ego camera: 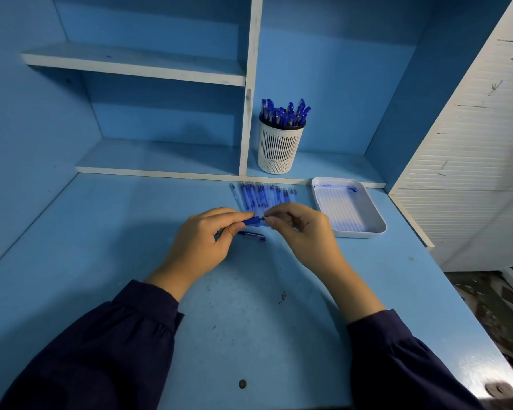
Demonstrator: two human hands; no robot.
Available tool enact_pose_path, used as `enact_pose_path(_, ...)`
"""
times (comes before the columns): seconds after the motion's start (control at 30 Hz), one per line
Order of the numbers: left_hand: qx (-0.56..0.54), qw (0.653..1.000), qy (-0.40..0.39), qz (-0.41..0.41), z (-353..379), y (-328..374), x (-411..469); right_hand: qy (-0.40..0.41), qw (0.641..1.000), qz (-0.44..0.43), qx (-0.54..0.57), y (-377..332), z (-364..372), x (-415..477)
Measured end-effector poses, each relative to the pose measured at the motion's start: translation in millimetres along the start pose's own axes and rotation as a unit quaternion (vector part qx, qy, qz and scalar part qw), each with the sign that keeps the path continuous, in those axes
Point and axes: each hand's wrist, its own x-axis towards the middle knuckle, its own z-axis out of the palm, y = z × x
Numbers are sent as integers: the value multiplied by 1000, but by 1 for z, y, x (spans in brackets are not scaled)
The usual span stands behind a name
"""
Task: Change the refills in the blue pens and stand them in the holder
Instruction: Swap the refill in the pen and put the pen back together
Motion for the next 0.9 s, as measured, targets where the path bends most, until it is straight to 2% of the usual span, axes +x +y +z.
enact_pose_path(0.13,0,1000,-5,5,1,5,-1,5,999,8,-48,3,-1,0)
enact_pose_path(0.27,0,1000,-5,6,0,6,-1,-27,997,31,70,-1,-7,0)
enact_pose_path(0.4,3,1000,-6,3,0,5,-2,-35,999,19,13,2,-5,0)
enact_pose_path(0.53,-8,1000,-3,-5,0,5,-1,-44,994,41,90,-1,-8,-1)
enact_pose_path(0.67,-3,1000,-7,-5,-1,6,-2,-48,998,36,27,2,-8,-1)
enact_pose_path(0.8,-1,1000,-4,-2,0,5,-1,-62,994,52,75,0,-9,-1)
enact_pose_path(0.9,6,1000,-5,-2,0,4,-2,-59,997,36,36,1,-7,-2)
